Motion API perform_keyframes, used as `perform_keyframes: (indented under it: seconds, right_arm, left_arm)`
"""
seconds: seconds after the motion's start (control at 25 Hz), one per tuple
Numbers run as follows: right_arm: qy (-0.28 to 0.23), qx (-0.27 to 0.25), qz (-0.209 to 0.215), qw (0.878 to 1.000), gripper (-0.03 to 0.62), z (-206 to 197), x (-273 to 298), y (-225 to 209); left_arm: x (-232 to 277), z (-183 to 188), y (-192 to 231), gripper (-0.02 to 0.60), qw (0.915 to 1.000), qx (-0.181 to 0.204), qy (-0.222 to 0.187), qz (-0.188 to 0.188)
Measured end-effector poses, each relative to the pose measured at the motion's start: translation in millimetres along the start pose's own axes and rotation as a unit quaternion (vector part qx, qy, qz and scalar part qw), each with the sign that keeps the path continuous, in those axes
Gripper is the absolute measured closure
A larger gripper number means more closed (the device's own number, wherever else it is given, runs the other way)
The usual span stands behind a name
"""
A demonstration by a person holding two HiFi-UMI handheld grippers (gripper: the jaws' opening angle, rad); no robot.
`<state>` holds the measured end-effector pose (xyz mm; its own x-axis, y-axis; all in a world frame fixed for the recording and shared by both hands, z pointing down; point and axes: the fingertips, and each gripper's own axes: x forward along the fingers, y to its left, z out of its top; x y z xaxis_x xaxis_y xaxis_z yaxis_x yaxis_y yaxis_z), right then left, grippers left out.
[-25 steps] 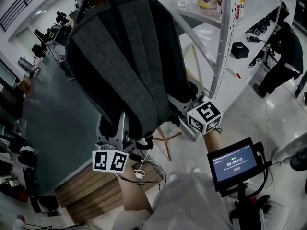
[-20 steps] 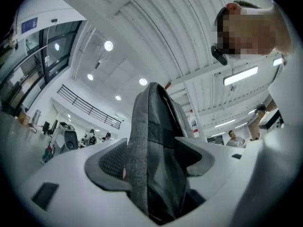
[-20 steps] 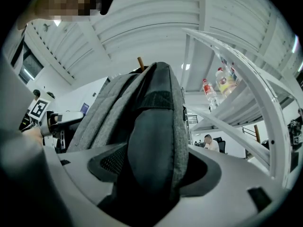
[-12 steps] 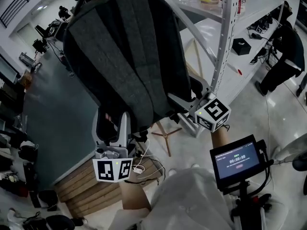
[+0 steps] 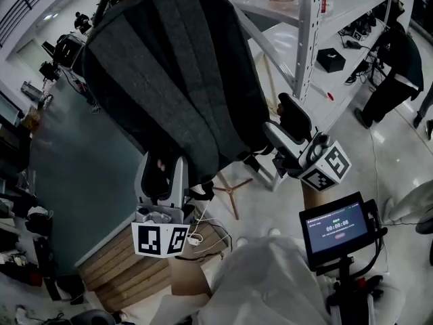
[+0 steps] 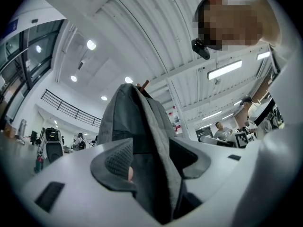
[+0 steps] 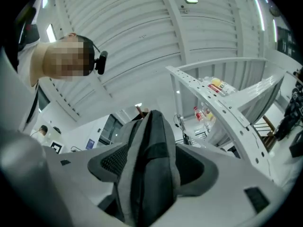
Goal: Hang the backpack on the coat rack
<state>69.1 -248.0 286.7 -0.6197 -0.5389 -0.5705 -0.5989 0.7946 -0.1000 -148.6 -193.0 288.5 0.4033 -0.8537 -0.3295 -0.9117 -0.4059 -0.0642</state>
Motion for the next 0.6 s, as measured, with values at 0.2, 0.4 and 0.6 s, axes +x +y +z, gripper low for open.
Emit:
perform_keyframes:
  seconds: [0.2, 0.4, 0.6]
  right_arm:
    - [0.056, 0.017, 0.024, 0.998, 0.269, -16, 11, 20]
    - [0.059, 0.118, 0.051, 0.99, 0.273, -43, 25, 52]
    - [0.028, 0.158, 0.026, 0.987, 0.415, -45, 34, 65]
  left_arm:
    - [11, -8, -19, 0.427, 0.9982, -0.039, 0.004, -0.046]
    - [25, -27, -49, 0.514, 0.9787, -0.165, 0.003, -0.122]
    - [42, -34, -72, 0.568, 0.9624, -0.231, -0.008, -0.142]
